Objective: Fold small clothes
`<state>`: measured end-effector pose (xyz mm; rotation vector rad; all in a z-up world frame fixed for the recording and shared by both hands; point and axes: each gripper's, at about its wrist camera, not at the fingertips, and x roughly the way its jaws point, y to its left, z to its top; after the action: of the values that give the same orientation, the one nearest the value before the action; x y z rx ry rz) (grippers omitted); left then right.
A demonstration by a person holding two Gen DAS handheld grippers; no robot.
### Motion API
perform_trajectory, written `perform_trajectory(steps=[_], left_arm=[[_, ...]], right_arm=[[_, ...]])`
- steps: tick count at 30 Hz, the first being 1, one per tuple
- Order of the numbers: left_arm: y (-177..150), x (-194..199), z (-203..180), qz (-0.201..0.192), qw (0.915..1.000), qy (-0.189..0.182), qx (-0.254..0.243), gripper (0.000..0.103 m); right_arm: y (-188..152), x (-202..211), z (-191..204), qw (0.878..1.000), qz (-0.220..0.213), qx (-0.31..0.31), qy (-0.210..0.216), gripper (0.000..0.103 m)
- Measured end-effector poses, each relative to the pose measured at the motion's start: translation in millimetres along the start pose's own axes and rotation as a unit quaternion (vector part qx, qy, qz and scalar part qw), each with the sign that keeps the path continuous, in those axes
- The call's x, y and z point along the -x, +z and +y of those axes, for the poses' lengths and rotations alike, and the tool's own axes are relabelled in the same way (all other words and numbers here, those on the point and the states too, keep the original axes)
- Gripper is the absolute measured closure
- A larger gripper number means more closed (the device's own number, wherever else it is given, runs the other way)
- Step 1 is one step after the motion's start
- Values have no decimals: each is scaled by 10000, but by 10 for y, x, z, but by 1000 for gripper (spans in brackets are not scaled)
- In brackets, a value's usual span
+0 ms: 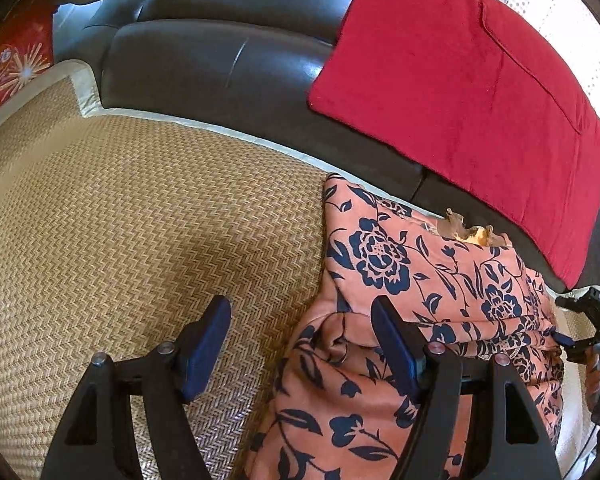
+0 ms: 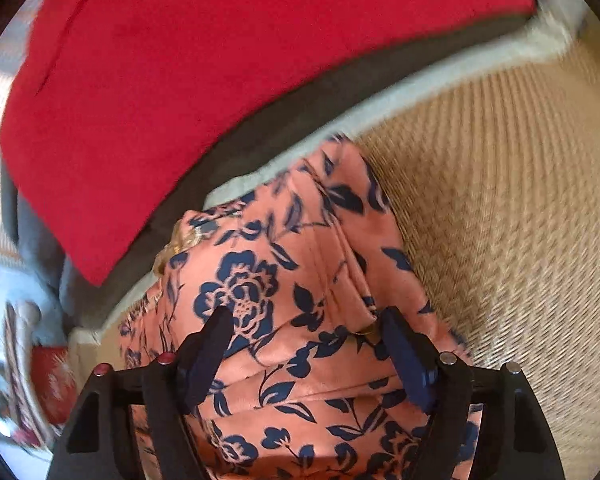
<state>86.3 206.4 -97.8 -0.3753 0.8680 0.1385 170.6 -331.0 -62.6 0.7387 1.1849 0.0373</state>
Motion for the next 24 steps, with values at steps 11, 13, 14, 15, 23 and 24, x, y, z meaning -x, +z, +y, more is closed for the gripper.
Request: perform_trajectory(steps=[11, 13, 14, 15, 23, 24], left_arm=[[39, 130, 5, -89, 9999, 70, -20, 30], [67, 213, -22, -213, 9997, 90, -95, 30], [82, 246, -31, -289, 9995, 94, -97, 30], [100, 257, -49, -326, 9994, 111, -91, 29], [251, 155, -524, -281, 9983, -106, -507, 29], [267, 133, -617, -266, 9980, -183, -544, 29]], right_arm=[[30, 267, -181, 9987, -261, -321, 296, 94], [-122, 638, -1, 9969, -631, 79, 468, 94], [-165, 712, 22, 9963, -705, 208, 442, 94], [-197, 714, 28, 9967, -672, 339, 319, 94], [-295, 507, -478, 9978, -565, 334, 118, 40], [-291, 579, -455, 9967, -690, 422, 101, 24]])
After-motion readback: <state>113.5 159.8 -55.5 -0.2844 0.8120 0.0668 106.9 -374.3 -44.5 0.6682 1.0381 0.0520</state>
